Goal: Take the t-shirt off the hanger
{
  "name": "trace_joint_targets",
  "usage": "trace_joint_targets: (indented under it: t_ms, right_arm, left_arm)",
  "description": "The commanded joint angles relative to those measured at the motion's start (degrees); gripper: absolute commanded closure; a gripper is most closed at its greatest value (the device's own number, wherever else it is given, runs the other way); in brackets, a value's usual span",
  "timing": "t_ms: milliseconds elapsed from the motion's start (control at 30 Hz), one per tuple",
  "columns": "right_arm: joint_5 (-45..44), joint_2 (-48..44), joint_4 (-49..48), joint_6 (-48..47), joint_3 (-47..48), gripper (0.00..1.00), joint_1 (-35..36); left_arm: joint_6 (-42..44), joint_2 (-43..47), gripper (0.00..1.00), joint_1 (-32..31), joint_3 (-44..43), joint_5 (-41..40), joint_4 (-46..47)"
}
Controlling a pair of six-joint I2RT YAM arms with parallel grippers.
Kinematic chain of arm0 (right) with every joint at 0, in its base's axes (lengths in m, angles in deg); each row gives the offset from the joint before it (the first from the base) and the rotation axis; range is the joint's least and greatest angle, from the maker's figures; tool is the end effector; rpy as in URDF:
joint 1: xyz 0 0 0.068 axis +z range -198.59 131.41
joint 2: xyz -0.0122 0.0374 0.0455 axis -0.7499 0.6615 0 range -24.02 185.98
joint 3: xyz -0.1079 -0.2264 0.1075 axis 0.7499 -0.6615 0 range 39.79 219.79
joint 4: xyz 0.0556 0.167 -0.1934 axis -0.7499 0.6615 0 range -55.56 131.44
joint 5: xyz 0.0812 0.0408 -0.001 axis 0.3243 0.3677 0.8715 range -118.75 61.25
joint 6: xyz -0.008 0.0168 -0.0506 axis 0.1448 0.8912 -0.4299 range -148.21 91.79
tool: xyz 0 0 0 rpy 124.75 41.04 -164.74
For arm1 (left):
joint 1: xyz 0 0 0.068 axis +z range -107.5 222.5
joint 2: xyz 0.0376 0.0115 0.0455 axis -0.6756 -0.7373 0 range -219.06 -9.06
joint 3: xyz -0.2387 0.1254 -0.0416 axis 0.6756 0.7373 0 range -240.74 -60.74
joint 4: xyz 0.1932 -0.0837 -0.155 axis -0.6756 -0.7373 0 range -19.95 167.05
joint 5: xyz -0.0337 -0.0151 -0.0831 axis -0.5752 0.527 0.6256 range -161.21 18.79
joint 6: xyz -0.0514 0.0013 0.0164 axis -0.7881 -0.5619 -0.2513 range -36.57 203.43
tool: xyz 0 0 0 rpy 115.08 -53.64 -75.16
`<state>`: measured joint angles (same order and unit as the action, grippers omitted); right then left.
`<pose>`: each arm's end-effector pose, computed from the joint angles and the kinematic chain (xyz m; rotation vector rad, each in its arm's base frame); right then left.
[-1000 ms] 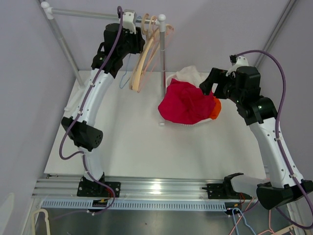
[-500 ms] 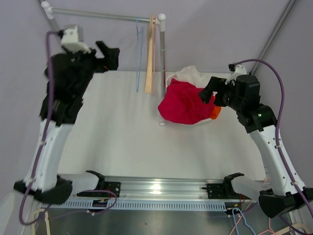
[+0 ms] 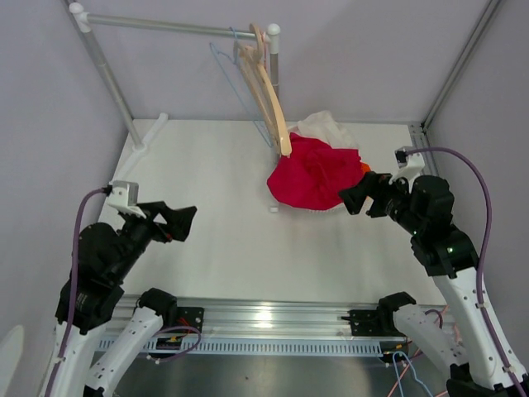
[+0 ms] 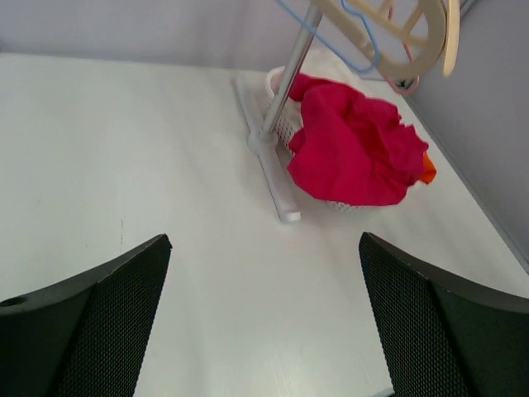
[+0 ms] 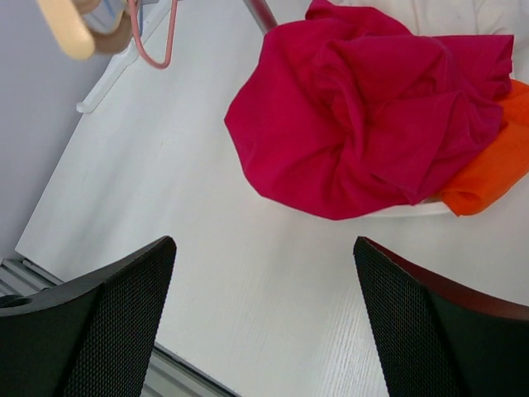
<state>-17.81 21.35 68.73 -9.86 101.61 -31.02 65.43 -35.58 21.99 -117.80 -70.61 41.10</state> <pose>0.1469 0.0535 0.3950 -0.1207 1.9181 0.6053 0.0686 -0.0261 0.3973 0.0451 1.6906 -0.5158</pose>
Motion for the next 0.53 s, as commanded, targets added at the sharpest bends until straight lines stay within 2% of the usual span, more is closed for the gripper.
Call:
trace_joint_targets:
  t_ms: [0,233,500]
  right_arm:
    - [1.80,-4.30,-2.02,0.19,-3.63,0.07,0.28]
    - [1.37,-14.94,-7.12,1.95,-14.09,0.07,0.28]
    - [0.67,-14.16,-4.84,2.31,-14.36,0.10,0.28]
  left_arm:
    - [0.24,5.33,0.01,-0.14,5.08,3.43,-3.34]
    - [-0.90,13.51,0.01,-0.23,14.24,6.16,-0.10]
    - [-0.63,11.14,0.00,-0.23,13.20,6.69,-1.15]
